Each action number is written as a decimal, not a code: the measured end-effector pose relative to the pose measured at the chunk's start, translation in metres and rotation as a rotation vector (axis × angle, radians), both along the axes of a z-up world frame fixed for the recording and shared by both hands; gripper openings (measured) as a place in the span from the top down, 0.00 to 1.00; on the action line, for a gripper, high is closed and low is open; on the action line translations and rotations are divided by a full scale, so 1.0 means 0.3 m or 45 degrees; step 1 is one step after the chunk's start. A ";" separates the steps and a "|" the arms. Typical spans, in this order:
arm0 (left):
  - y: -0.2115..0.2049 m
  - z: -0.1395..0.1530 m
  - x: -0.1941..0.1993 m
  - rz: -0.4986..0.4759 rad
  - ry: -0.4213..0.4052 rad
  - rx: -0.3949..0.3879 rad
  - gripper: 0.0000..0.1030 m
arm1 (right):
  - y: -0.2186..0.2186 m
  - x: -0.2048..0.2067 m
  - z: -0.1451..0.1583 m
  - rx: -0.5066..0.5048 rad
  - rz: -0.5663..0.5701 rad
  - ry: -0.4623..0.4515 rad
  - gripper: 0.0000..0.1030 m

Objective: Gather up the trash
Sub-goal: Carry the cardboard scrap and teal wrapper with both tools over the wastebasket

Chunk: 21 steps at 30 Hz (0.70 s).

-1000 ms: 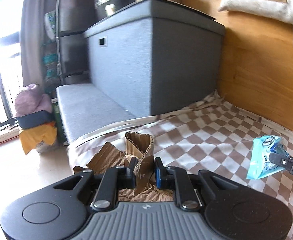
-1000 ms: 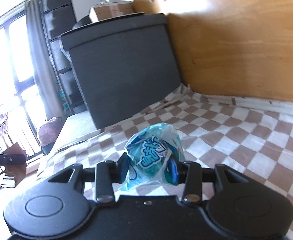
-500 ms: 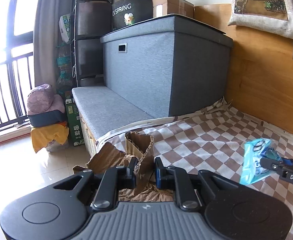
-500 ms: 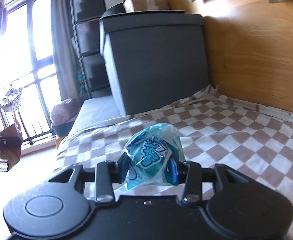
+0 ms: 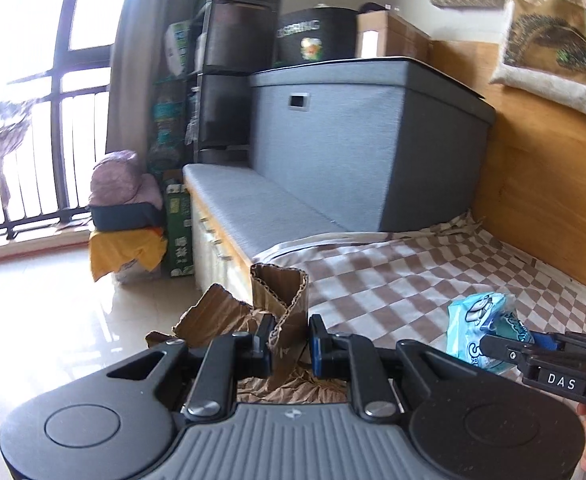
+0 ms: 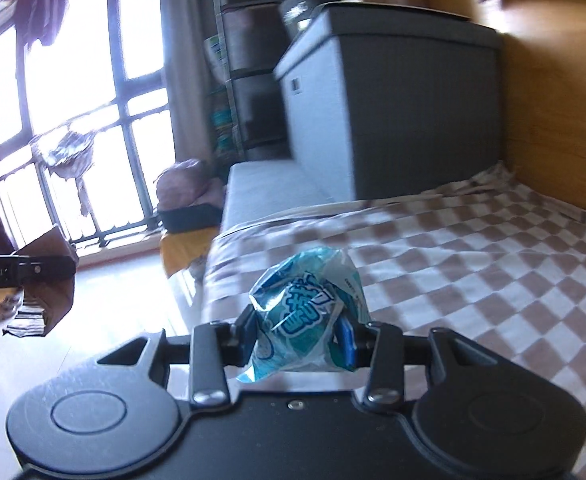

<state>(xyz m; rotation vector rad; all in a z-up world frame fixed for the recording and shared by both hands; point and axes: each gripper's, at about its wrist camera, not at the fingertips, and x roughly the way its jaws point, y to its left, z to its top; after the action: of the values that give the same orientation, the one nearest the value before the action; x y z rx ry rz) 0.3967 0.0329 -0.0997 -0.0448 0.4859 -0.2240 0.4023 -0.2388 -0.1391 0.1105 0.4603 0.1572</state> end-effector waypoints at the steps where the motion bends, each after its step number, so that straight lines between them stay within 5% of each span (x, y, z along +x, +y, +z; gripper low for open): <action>1: 0.027 -0.006 -0.011 0.014 0.006 -0.008 0.82 | 0.027 -0.002 0.001 -0.009 0.015 0.007 0.59; 14: 0.344 -0.088 -0.116 0.177 0.070 -0.119 0.82 | 0.308 -0.023 -0.014 -0.083 0.125 0.081 0.59; 21: 0.432 -0.236 -0.124 0.281 0.163 -0.228 0.82 | 0.454 -0.022 -0.090 -0.132 0.220 0.169 0.59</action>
<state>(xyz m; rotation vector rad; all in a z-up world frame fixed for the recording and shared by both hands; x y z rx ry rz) 0.3596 0.1624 -0.1704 -0.2872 0.5826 -0.0477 0.3958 -0.1027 -0.1662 -0.0213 0.6100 0.2964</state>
